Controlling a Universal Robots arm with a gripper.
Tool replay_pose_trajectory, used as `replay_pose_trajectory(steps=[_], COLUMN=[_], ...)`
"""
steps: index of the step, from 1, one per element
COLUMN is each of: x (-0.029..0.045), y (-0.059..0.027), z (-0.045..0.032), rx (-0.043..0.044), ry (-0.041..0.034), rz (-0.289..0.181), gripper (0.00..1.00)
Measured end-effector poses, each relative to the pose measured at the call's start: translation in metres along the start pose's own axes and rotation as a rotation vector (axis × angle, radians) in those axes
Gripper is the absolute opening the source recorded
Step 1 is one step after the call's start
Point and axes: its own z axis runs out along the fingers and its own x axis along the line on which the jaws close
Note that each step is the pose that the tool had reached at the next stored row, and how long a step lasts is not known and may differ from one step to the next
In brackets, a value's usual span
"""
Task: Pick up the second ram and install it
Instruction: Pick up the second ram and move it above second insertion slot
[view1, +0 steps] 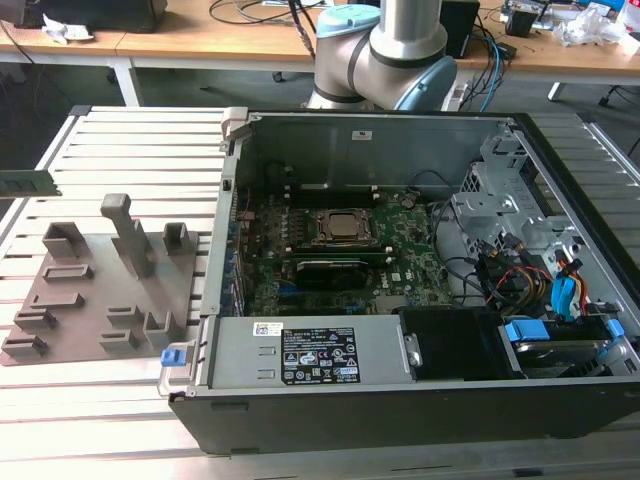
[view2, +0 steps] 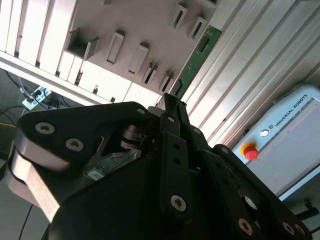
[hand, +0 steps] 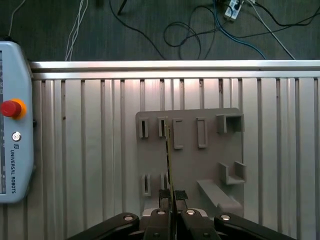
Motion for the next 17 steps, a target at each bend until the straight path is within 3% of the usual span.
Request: replay_pose_trajectory(steps=[3,7,8,9,14,16,17], x=[0.0000,-0.0001,0.0000,-0.0001,0.0000,-0.0001,-0.0002], y=[0.0002,0.0003,0.0003,0.0003,-0.0013,-0.0068,-0.0167], z=[-0.0127,-0.0158,-0.0158,-0.0157,-0.0158,-0.0158,-0.0160], rx=[0.0000,-0.0001,-0.0003,-0.0002,-0.0003,-0.0003,-0.0006], ry=[0.0000,-0.0033,-0.0180,-0.0244,-0.0236,-0.0209,-0.0181], rz=[0.000,0.000,0.000,0.001,0.001,0.001,0.002], gripper=[0.14,0.14,0.14,0.14,0.14,0.14,0.14])
